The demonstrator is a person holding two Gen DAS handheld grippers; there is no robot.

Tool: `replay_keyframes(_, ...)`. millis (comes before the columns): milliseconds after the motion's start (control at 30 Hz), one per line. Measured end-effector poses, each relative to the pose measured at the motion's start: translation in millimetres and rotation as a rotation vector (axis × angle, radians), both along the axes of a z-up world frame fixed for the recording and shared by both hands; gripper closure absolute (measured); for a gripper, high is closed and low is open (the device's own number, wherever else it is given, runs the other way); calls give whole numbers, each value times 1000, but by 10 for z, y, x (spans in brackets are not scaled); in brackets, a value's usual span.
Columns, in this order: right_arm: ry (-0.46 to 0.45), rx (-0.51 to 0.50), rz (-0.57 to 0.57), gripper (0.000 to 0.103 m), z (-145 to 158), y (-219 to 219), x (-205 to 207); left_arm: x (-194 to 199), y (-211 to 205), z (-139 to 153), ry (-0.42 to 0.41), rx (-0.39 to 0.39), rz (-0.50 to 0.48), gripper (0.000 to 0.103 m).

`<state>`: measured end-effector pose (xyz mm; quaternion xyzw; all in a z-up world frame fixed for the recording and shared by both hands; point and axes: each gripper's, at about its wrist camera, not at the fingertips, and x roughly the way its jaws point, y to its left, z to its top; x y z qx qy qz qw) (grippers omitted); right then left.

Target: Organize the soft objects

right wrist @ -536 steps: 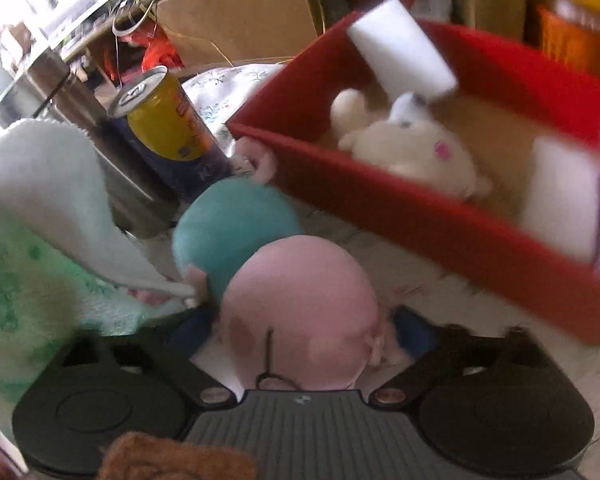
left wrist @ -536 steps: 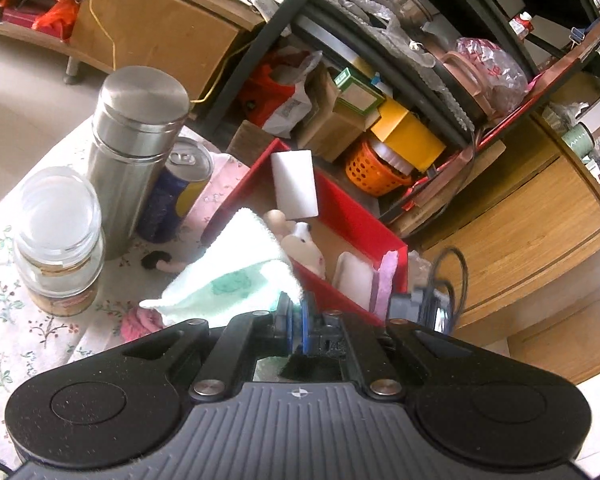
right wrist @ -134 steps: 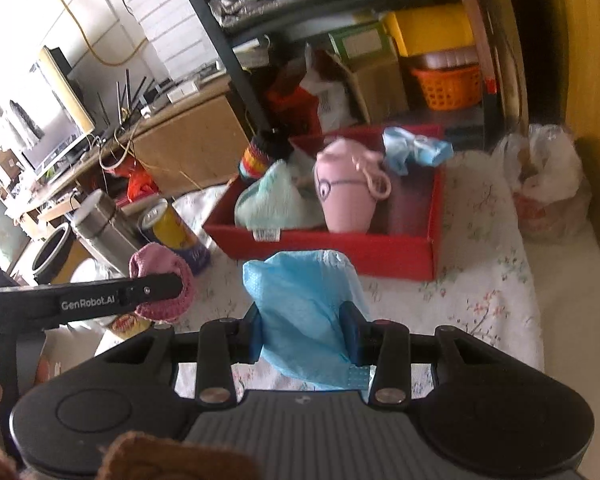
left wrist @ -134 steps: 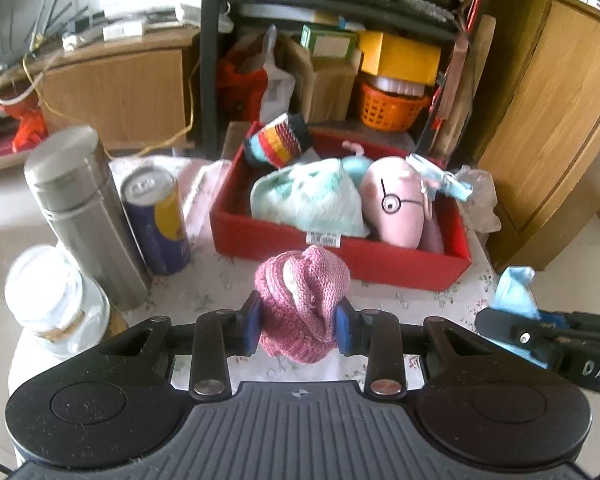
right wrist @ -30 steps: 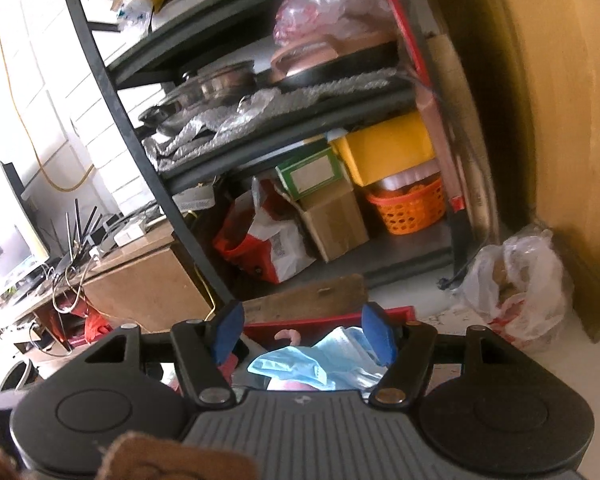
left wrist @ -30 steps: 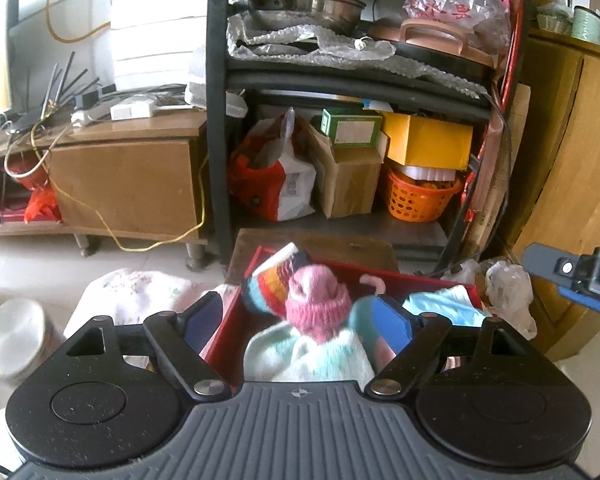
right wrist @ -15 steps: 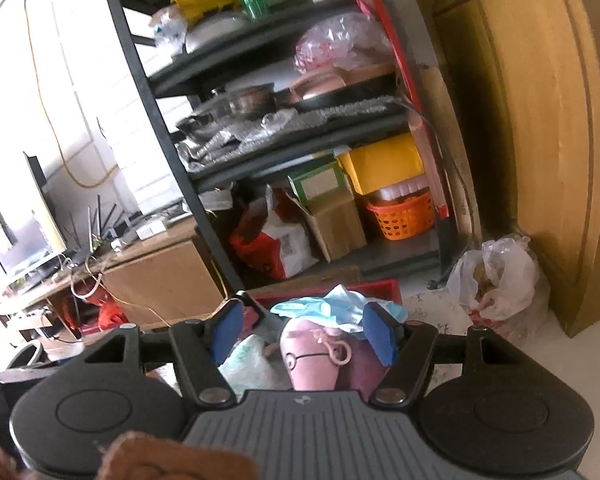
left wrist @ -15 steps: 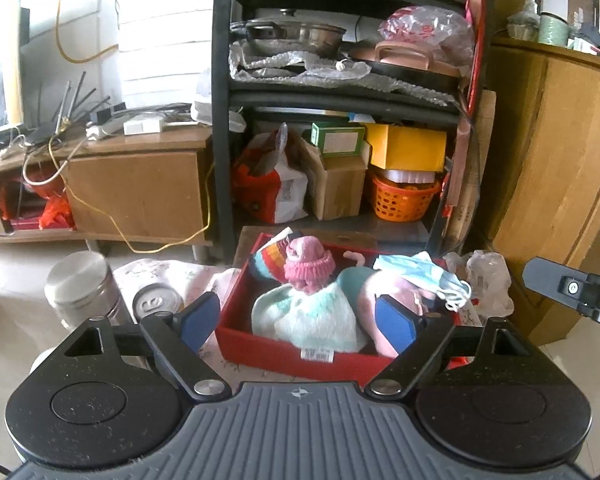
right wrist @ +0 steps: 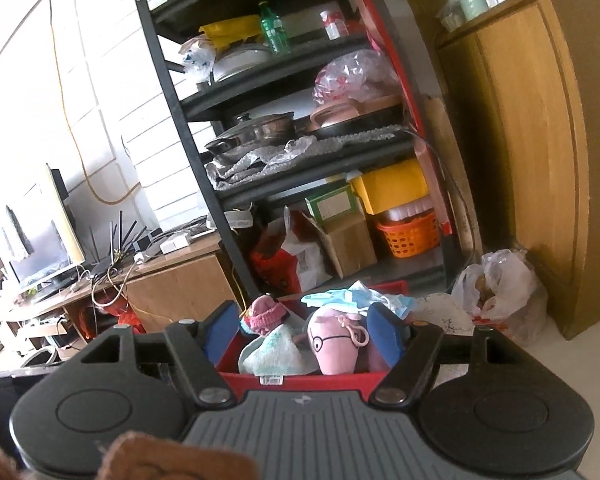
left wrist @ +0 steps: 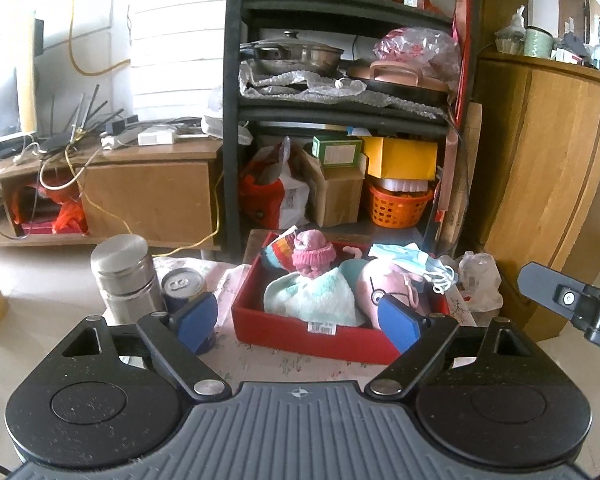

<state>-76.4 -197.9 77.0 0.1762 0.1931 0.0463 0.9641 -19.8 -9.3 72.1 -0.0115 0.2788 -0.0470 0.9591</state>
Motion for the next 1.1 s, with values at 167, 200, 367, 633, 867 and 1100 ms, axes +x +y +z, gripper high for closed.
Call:
replay_keyframes(167,-1,-23,7,59,-17,62,-155,-177,42,-1,-12,5,0,15)
replay_keyframes(200,-3,-28,7,59,-20,77,-182,-208,47,-1,-17,8,4,15)
replay_keyframes(367,-21,-46,10,59,-4,103,-251,-293,69,-17,-22,13,9,15)
replay_keyframes(633,-21,-62,14,54,-19,137,-237,-272,62,-26,-21,8,15,15)
replay_keyframes(867,-20,-79,24,54,-27,186,-231,-265,76,-40,-12,-9,20,15)
replay_keyframes(1100,-2,-102,17,53,-56,202,-206,-266,58,-39,-8,-20,22,15)
